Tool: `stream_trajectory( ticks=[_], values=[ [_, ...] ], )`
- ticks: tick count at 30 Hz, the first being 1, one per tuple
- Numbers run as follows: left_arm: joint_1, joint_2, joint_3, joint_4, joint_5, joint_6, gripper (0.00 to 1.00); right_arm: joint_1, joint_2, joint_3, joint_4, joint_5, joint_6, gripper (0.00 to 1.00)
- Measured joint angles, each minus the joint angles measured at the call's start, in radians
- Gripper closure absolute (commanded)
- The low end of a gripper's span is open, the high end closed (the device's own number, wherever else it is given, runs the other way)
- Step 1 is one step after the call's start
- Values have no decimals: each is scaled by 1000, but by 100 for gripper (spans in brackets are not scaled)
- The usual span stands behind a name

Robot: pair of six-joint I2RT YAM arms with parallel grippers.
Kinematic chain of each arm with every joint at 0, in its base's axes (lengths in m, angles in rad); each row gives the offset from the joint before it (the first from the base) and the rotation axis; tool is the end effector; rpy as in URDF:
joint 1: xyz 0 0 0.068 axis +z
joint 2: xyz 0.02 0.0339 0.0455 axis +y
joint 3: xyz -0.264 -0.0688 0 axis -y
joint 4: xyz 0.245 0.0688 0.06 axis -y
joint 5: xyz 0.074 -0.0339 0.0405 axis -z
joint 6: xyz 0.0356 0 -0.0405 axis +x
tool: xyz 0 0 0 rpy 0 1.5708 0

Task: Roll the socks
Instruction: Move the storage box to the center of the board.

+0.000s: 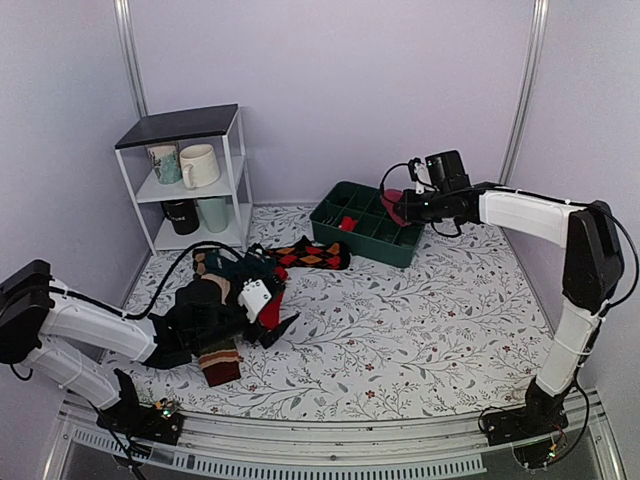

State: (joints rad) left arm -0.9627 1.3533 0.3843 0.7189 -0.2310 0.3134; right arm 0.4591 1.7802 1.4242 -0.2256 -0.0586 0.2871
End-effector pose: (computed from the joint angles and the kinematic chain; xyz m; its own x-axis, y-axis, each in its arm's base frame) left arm 0.1532 -0.2058 0.1764 0.0727 0.4208 -0.9042 0.6831 0.6396 0.3526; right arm 0.3729 0.1866 0.2824 -0.6100 0.0138 -0.7923 -0.3269 0.9064 0.2675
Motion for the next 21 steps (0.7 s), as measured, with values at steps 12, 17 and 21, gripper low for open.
stream_trajectory(
  ticks=[12, 17, 21],
  values=[
    [1, 123, 7, 2, 89, -13, 1, 6, 237, 196, -5, 142, 278, 100],
    [1, 117, 7, 2, 96, -15, 1, 32, 311, 234, -7, 189, 342, 100],
    [1, 96, 6, 2, 96, -15, 1, 58, 336, 234, -22, 215, 375, 100]
  ],
)
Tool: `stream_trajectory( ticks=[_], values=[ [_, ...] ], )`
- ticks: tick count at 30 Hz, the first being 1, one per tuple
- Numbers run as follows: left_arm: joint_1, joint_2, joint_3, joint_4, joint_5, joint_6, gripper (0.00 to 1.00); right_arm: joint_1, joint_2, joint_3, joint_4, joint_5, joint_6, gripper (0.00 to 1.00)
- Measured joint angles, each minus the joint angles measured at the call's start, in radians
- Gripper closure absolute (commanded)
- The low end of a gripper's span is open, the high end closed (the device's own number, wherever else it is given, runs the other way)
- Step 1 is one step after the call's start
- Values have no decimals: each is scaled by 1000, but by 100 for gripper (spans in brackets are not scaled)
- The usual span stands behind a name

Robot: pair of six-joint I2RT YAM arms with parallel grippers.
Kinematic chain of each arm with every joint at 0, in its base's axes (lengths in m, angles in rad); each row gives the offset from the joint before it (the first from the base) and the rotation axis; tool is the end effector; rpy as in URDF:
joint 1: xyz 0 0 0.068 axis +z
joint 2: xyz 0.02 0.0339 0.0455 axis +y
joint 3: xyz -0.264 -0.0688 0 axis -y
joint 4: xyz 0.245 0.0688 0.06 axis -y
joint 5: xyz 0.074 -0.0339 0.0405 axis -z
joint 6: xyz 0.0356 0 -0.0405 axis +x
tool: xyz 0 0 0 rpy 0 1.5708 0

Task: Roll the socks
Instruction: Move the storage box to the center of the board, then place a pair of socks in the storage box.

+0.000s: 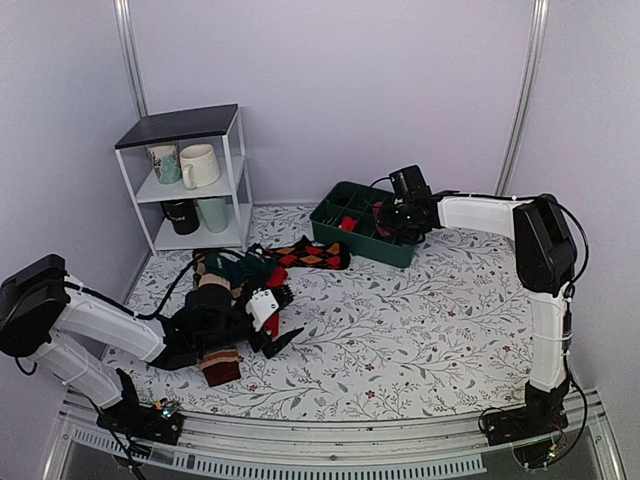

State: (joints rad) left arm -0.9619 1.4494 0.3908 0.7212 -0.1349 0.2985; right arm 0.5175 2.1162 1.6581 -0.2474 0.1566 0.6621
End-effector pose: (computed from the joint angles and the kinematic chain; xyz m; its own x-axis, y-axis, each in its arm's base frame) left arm 0.1547 -0.2134 0.1552 0.0367 0.4568 -0.8888 0.7632 0.5613 0.3201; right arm 0.4254 0.2358 0.2139 -0.6814 0.3108 -0.6626 0.0424 0.9206 0.3883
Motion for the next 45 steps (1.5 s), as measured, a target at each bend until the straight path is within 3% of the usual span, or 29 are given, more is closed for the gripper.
stream_trajectory(
  ticks=[14, 25, 35, 45],
  values=[
    [0, -9, -1, 0, -2, 0, 1, 16, -74, -217, 99, 109, 83, 100],
    [0, -2, -1, 0, -3, 0, 0, -35, -172, -319, 58, 131, 55, 100],
    [0, 2, -1, 0, -3, 1, 1, -173, -199, -298, 21, 87, -136, 100],
    [0, 26, 0, 0, -3, 2, 1, -130, -245, -185, 37, 28, -187, 100]
  ],
)
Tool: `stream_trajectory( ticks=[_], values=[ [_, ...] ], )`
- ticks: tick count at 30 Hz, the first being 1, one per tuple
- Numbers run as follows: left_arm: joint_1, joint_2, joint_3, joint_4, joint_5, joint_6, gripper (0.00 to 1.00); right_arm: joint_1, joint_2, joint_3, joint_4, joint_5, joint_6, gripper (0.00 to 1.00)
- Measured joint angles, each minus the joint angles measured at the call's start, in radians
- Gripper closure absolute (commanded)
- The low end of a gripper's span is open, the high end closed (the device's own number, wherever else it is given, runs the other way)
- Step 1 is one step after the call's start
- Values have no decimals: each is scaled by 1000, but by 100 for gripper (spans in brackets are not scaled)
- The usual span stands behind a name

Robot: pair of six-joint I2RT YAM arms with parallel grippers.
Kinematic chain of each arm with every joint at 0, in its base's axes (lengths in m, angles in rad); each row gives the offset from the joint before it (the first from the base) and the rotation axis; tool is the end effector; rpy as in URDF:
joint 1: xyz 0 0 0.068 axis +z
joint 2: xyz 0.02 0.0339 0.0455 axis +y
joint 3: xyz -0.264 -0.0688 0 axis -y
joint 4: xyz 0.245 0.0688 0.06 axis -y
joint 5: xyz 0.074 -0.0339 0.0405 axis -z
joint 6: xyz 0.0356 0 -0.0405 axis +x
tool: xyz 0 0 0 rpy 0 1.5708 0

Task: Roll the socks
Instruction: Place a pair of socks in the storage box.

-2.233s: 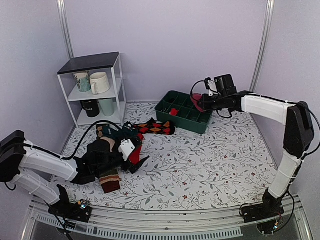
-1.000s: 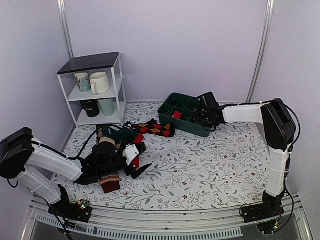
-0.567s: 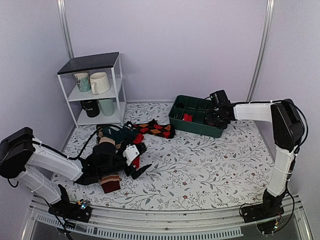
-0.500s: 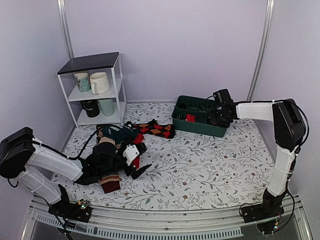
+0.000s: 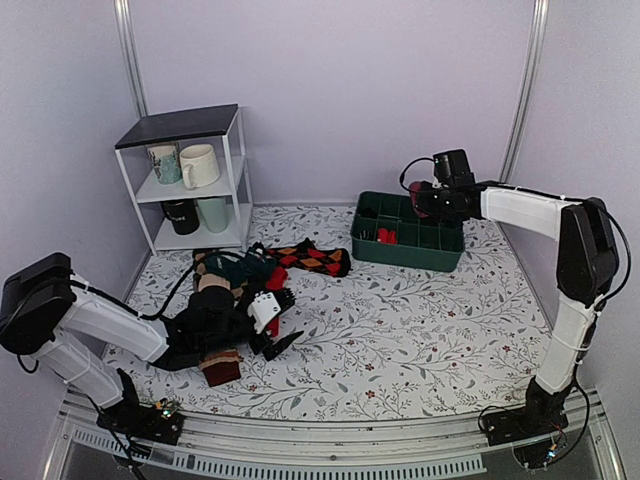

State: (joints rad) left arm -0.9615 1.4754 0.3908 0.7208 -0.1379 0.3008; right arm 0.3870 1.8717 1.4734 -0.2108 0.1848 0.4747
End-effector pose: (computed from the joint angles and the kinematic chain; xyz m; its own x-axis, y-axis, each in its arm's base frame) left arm 0.1554 -0.2141 0.1488 0.0244 0.4779 -0.8781 0.7659 0.5556 0.3236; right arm 0.4069 0.1588 0.2636 -0.5770 0.2500 -0.7775 0.0363 0.9589 0.2814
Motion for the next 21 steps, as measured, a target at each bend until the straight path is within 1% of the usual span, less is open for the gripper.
stream_trajectory(
  ticks=[3, 9, 15, 21],
  values=[
    [0, 3, 2, 0, 0, 2, 1, 37, -12, 17, 0, 1, 32, 100],
    [0, 3, 2, 0, 0, 2, 1, 89, -27, -53, 0, 5, 149, 100],
    [0, 3, 3, -2, 12, 2, 0, 98, -27, -61, -23, 34, 221, 100],
    [0, -1, 3, -6, 19, 2, 1, 98, -20, -61, -45, 53, 243, 100]
  ],
)
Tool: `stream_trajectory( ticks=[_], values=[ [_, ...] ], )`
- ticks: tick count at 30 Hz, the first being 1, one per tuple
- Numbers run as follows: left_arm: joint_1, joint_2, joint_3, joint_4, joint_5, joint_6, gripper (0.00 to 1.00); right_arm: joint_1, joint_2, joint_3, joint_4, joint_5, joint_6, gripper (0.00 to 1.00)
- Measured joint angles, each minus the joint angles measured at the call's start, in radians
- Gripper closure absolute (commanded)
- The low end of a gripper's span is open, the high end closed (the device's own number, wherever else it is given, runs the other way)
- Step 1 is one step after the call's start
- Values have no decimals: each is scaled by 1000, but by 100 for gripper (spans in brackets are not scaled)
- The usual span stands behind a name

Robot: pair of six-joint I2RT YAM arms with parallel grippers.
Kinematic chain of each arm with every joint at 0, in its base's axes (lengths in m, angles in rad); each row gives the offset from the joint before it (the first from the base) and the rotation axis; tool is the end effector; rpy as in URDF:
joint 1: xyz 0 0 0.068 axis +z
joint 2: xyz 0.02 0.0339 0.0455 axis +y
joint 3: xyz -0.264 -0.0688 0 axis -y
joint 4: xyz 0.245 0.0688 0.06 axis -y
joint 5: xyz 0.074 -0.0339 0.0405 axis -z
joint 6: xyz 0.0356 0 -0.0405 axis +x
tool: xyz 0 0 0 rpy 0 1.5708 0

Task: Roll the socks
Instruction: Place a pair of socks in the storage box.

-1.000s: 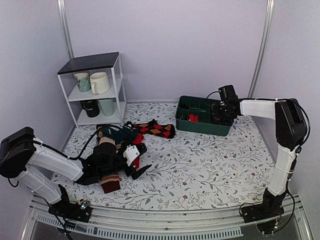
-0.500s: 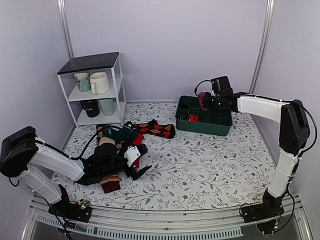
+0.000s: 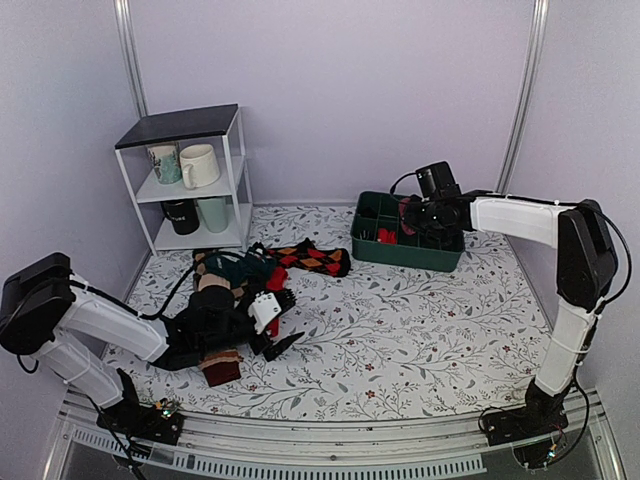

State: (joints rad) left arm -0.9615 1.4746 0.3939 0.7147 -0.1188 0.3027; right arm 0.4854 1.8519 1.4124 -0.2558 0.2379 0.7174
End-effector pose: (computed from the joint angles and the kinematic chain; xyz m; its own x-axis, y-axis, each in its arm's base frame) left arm 0.1551 -0.2149 0.1492 0.0283 0.4766 -0.8787 0.7778 0.5416 0.3188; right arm 0.3788 0.1903 0.2476 -0.6198 0.3954 -0.6778 0.1515 0.9078 0.3911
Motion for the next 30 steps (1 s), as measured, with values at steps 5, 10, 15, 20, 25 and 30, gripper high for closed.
stream_trajectory(
  ticks=[5, 10, 15, 20, 25, 30],
  values=[
    [0, -11, 0, -2, 3, 0, 0, 0, 33, 0, -10, -2, 9, 100],
    [0, -13, 0, -3, 7, 0, 1, 0, 80, 4, -29, -5, 23, 100],
    [0, -24, 0, -2, 6, 1, 1, -2, 94, 22, -45, -7, 27, 100],
    [0, -27, 0, -3, 7, 3, 1, -17, 134, 82, -97, -26, 26, 100],
    [0, -28, 0, -3, 7, 4, 1, -39, 166, 123, -129, -35, 22, 100],
    [0, -41, 0, -4, 7, 4, 0, -54, 201, 145, -156, -39, 22, 100]
  ],
)
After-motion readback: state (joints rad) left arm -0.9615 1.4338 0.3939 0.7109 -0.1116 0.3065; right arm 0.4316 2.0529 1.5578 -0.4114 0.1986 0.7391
